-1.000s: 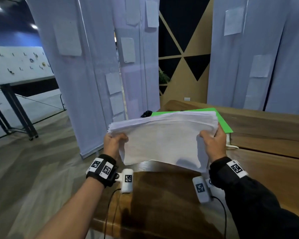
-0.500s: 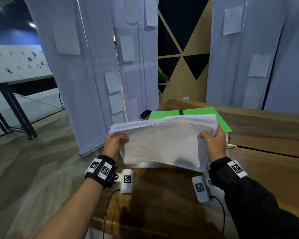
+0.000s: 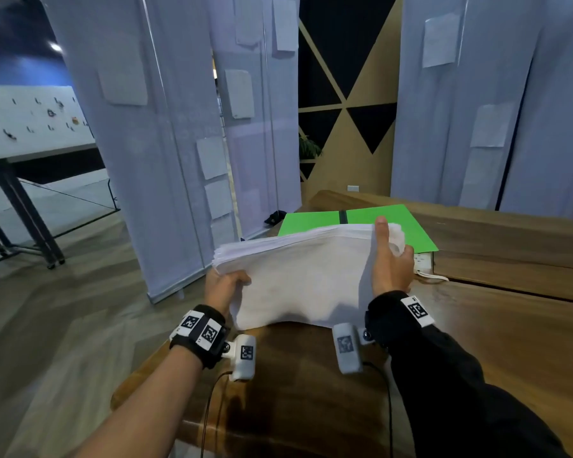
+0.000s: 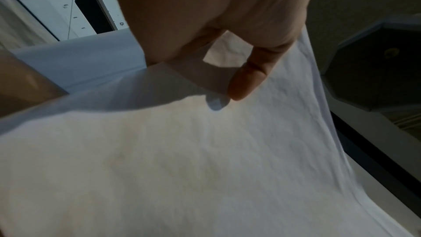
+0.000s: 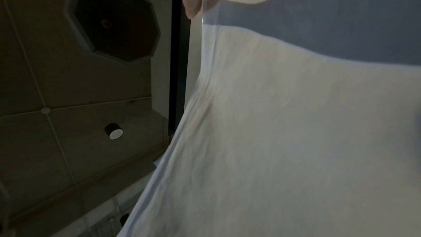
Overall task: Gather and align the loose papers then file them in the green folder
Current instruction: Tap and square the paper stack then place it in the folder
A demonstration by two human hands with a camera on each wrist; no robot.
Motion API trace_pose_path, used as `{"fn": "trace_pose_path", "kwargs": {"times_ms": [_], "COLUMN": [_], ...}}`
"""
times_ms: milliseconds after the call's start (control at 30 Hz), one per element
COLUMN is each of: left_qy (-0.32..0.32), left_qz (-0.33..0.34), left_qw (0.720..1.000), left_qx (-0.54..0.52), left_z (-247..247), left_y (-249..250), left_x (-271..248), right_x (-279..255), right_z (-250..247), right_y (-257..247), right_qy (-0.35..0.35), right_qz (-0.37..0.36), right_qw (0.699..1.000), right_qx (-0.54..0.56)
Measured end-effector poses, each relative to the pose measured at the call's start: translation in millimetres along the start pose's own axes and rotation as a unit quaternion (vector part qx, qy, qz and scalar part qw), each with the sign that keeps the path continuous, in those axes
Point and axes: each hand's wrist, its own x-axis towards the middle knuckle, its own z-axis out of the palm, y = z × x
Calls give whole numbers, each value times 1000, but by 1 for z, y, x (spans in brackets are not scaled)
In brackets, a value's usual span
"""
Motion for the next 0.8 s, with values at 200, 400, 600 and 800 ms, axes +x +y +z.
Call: {"fn": "trace_pose_path", "kwargs": {"times_ms": [200,400,600,800], "left_qy": [2,-11,12,21], "left_qz": [7,11,19,9], "left_qw": [1000,1000,1000,1000], "left_qx": [-13,-3,15,-16], "left_z": [-1,3,5,5], "left_y": [2,3,2,3], "left_x": [-2,-3,-4,-7], "right_x": [11,13,9,17], "right_z": [5,4,6,10], "right_y": [3,0,-8,-4], "right_qy": [20,21,20,39], "right_qz": [4,-33,-3,-8], "right_qw": [1000,999,1000,999], "right_qx": [-9,-8,-21,20]}}
